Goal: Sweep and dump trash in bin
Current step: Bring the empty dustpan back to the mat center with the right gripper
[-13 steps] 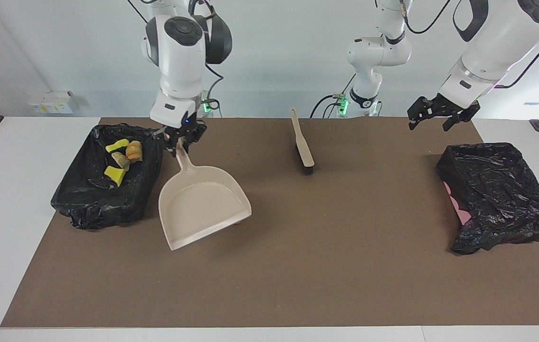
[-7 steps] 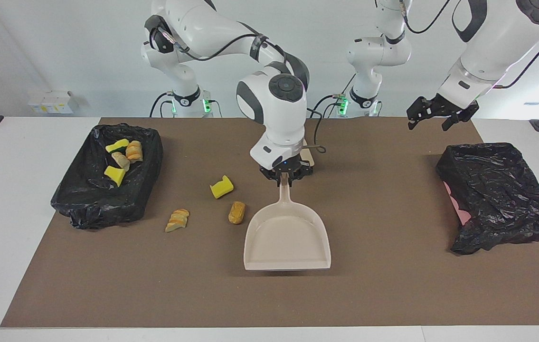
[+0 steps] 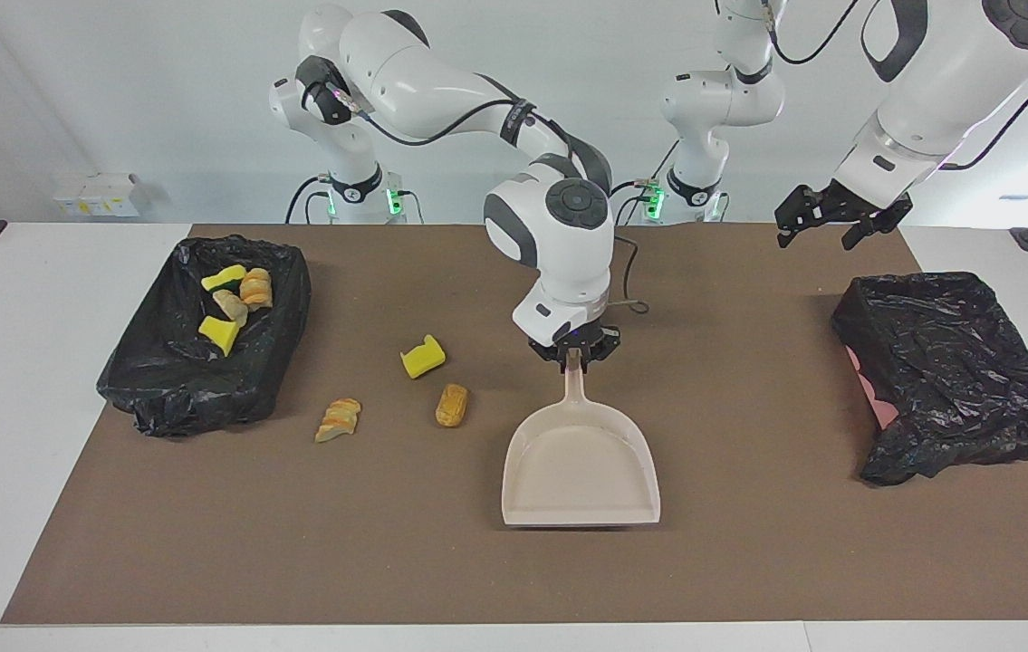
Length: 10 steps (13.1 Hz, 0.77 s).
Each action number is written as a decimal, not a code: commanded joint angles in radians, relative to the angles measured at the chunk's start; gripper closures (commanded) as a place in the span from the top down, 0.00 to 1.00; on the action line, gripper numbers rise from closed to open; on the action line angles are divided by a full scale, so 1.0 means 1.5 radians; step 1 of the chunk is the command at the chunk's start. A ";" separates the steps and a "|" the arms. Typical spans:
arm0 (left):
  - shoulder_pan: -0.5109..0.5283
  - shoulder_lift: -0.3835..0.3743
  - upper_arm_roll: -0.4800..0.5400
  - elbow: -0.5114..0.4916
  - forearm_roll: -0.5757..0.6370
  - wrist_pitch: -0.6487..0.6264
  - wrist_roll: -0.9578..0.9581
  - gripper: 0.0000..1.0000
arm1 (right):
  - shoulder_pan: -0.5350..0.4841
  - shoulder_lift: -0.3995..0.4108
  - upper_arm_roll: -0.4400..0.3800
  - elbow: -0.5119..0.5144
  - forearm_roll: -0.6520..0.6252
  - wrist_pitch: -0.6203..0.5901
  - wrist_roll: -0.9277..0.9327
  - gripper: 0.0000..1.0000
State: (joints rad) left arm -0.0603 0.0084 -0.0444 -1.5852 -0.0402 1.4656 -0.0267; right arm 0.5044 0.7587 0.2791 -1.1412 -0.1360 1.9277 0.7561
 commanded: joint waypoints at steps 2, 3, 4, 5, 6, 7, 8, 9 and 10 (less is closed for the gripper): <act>0.000 -0.030 -0.002 -0.065 0.010 0.054 0.008 1.00 | -0.004 -0.002 0.001 -0.002 0.003 -0.005 -0.004 0.15; -0.001 -0.030 -0.002 -0.068 0.010 0.061 0.008 1.00 | -0.005 -0.002 0.001 -0.002 0.002 -0.004 -0.004 0.29; -0.002 -0.027 -0.002 -0.072 0.010 0.069 0.008 1.00 | -0.011 -0.002 -0.001 -0.003 0.002 0.004 -0.008 0.65; -0.003 -0.027 -0.002 -0.082 0.010 0.086 0.007 1.00 | -0.019 -0.002 0.001 -0.003 0.003 0.004 -0.021 0.74; -0.003 -0.027 -0.002 -0.097 0.010 0.105 0.006 1.00 | -0.023 -0.012 0.000 -0.003 0.004 0.004 -0.032 0.82; -0.003 -0.026 -0.002 -0.104 0.010 0.117 0.007 1.00 | -0.026 -0.028 0.001 -0.004 0.007 0.000 -0.028 0.90; -0.003 -0.023 -0.002 -0.109 0.010 0.126 0.008 1.00 | -0.026 -0.053 0.000 -0.020 0.008 -0.010 -0.023 0.95; -0.005 -0.021 -0.002 -0.117 0.010 0.144 0.008 1.00 | -0.026 -0.088 0.001 -0.055 0.009 -0.017 -0.023 0.99; -0.005 -0.019 -0.002 -0.130 0.010 0.163 0.007 1.00 | -0.031 -0.125 0.001 -0.090 0.010 -0.027 -0.028 1.00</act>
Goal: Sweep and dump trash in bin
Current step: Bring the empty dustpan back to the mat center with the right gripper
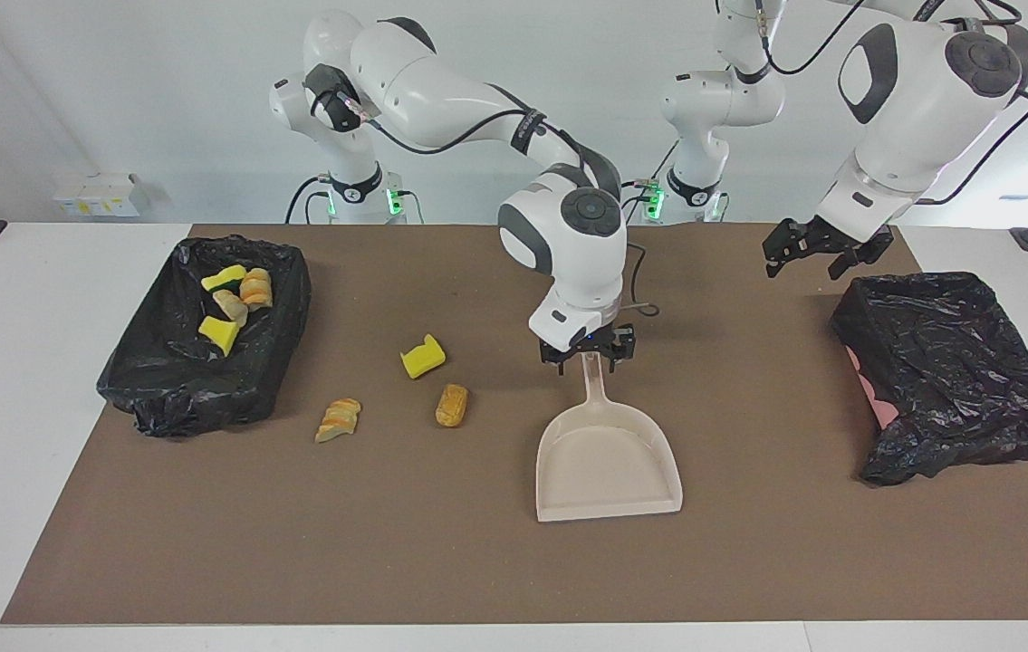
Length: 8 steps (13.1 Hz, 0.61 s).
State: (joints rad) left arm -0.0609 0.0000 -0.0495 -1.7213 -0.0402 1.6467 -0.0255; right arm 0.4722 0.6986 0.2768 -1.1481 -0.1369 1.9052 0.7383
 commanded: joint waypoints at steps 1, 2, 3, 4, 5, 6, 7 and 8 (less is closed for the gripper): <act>-0.006 -0.010 0.001 -0.052 0.010 0.061 0.006 1.00 | -0.015 -0.127 0.003 -0.120 0.018 -0.031 -0.021 1.00; -0.008 -0.007 0.000 -0.066 0.010 0.085 0.005 1.00 | -0.015 -0.178 0.004 -0.159 0.021 -0.053 -0.016 1.00; -0.008 0.002 0.000 -0.073 0.010 0.108 0.001 1.00 | -0.012 -0.225 0.004 -0.195 0.047 -0.074 -0.010 1.00; -0.013 0.014 -0.001 -0.075 0.010 0.123 -0.002 1.00 | -0.011 -0.276 0.004 -0.246 0.084 -0.087 -0.009 1.00; -0.026 0.026 0.000 -0.075 0.010 0.135 -0.004 1.00 | -0.008 -0.321 0.004 -0.296 0.101 -0.088 -0.008 1.00; -0.030 0.038 -0.001 -0.075 0.010 0.151 -0.019 1.00 | 0.000 -0.360 0.004 -0.337 0.105 -0.088 -0.007 1.00; -0.050 0.050 -0.001 -0.074 0.010 0.163 -0.052 1.00 | 0.019 -0.383 0.005 -0.371 0.106 -0.088 -0.006 1.00; -0.073 0.063 -0.001 -0.073 0.010 0.180 -0.079 1.00 | 0.028 -0.410 0.005 -0.411 0.107 -0.085 -0.004 1.00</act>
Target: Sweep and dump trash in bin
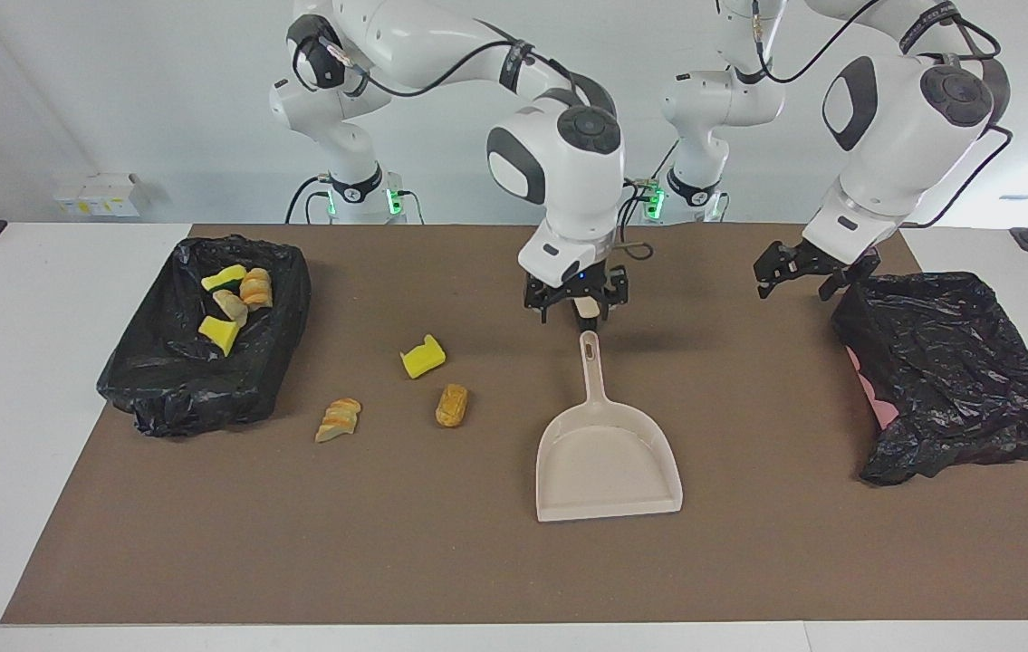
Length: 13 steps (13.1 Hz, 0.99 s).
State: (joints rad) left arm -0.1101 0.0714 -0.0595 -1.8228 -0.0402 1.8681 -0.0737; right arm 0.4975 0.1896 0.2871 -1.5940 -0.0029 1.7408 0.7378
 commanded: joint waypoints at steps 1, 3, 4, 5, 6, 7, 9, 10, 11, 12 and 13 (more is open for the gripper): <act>-0.062 0.030 0.006 -0.005 0.010 0.044 -0.072 1.00 | 0.012 -0.096 -0.002 -0.159 0.024 0.036 -0.008 1.00; -0.109 0.052 0.006 -0.004 0.010 0.082 -0.133 1.00 | 0.010 -0.147 -0.003 -0.256 0.117 0.090 -0.035 1.00; -0.133 0.067 0.006 -0.002 0.009 0.092 -0.161 1.00 | 0.008 -0.171 -0.003 -0.300 0.138 0.106 -0.074 1.00; -0.154 0.074 0.006 -0.001 0.009 0.107 -0.184 1.00 | 0.006 -0.192 -0.003 -0.333 0.144 0.107 -0.119 1.00; -0.171 0.085 0.006 0.000 0.009 0.122 -0.187 1.00 | 0.007 -0.201 -0.003 -0.347 0.157 0.109 -0.143 0.99; -0.184 0.096 0.006 0.005 0.005 0.129 -0.189 1.00 | 0.005 -0.202 -0.003 -0.351 0.175 0.109 -0.153 0.97; -0.213 0.124 0.006 0.015 0.004 0.152 -0.210 1.00 | 0.015 -0.192 -0.002 -0.372 0.181 0.144 -0.166 0.96; -0.218 0.137 0.006 0.020 0.005 0.164 -0.218 1.00 | 0.041 -0.186 -0.002 -0.391 0.181 0.182 -0.158 0.95; -0.219 0.140 0.006 0.021 0.004 0.168 -0.218 1.00 | 0.054 -0.183 -0.002 -0.402 0.181 0.204 -0.154 0.93; -0.225 0.152 0.006 0.022 0.003 0.174 -0.220 1.00 | 0.056 -0.173 -0.002 -0.406 0.181 0.215 -0.153 0.93; -0.234 0.160 0.006 0.024 0.003 0.188 -0.227 1.00 | 0.060 -0.162 -0.002 -0.407 0.181 0.224 -0.152 0.91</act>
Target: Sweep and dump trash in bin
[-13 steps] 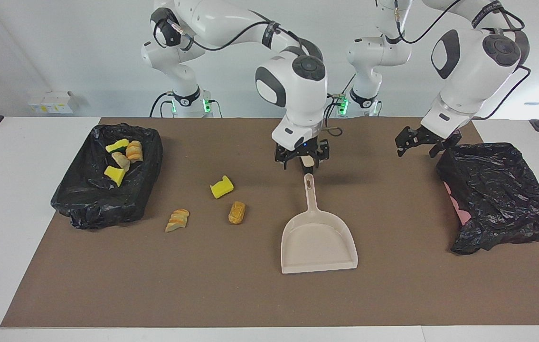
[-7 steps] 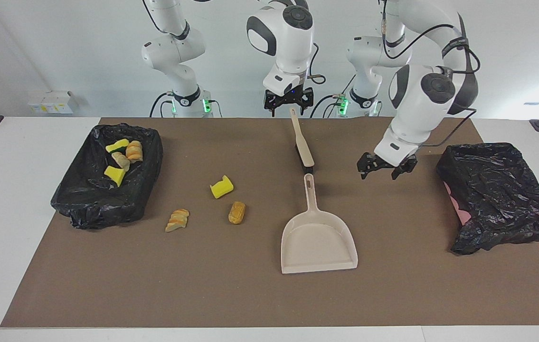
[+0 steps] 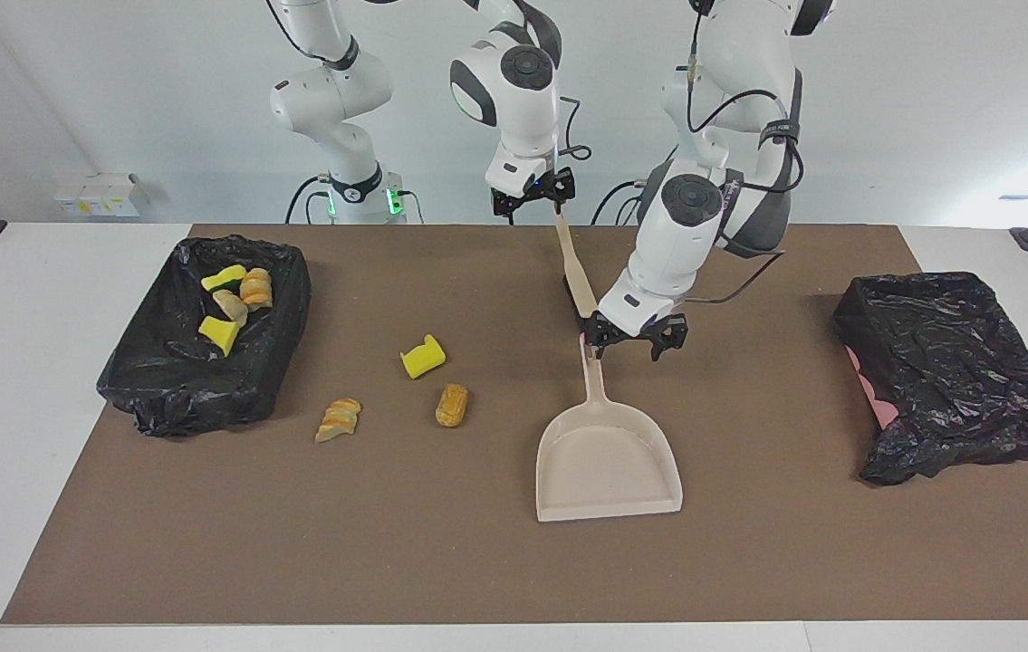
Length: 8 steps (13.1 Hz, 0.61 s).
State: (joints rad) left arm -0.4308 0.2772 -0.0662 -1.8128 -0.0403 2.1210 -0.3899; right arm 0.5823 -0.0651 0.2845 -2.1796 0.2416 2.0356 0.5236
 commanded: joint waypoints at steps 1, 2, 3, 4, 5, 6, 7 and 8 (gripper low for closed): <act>-0.029 0.041 0.010 0.028 0.004 0.025 -0.031 1.00 | 0.032 0.028 0.000 -0.017 0.018 0.052 -0.001 0.89; -0.045 0.064 0.011 0.047 0.007 0.025 -0.053 1.00 | 0.049 0.052 0.000 -0.018 0.018 0.091 0.020 0.86; -0.057 0.082 0.011 0.065 0.008 0.024 -0.069 1.00 | 0.057 0.071 0.000 -0.019 0.018 0.116 0.034 0.84; -0.057 0.085 0.011 0.073 0.011 0.016 -0.070 1.00 | 0.064 0.072 0.000 -0.019 0.018 0.120 0.036 0.84; -0.057 0.084 0.011 0.072 0.011 0.015 -0.070 1.00 | 0.064 0.073 0.000 -0.020 0.018 0.120 0.035 0.82; -0.057 0.084 0.011 0.072 0.011 0.015 -0.071 1.00 | 0.065 0.073 0.000 -0.024 0.018 0.126 0.035 0.82; -0.056 0.084 0.011 0.072 0.011 0.014 -0.071 0.70 | 0.066 0.076 0.000 -0.033 0.018 0.141 0.035 0.81; -0.055 0.084 0.011 0.070 0.012 0.013 -0.071 0.36 | 0.083 0.079 0.000 -0.039 0.018 0.158 0.036 0.81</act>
State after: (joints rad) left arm -0.5065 0.3952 -0.0619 -1.7253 -0.0403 2.1518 -0.4822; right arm 0.6834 0.0598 0.2849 -2.2094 0.2494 2.2245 0.5693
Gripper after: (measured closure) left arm 0.106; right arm 0.185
